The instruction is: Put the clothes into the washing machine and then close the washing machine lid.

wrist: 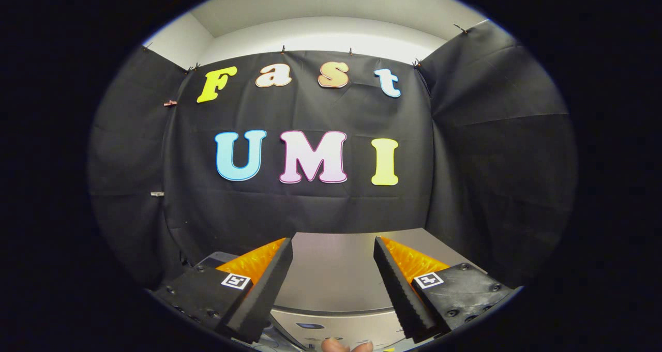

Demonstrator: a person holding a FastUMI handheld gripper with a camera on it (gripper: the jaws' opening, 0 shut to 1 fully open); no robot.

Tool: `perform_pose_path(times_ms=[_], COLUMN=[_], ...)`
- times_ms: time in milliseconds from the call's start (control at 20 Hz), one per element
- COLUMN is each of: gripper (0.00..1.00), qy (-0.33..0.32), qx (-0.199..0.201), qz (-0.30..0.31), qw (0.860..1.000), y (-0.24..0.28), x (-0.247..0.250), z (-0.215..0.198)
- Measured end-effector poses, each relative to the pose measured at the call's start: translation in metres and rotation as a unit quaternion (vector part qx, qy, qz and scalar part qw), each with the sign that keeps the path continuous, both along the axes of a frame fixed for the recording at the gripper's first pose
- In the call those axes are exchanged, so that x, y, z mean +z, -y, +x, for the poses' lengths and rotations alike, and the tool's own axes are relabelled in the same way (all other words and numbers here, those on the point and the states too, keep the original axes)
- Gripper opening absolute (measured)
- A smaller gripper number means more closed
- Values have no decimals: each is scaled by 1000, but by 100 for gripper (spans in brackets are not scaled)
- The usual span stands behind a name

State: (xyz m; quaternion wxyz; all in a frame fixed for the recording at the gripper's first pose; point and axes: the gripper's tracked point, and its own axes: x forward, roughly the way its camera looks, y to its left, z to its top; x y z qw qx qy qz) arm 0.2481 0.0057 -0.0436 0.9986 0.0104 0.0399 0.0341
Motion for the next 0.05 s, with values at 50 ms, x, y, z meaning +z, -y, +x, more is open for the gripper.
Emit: perform_pose_path(times_ms=[50], gripper=[99], qy=[-1], qx=[-1], qz=[0], qw=[1000], y=[2], x=[-1], z=[1])
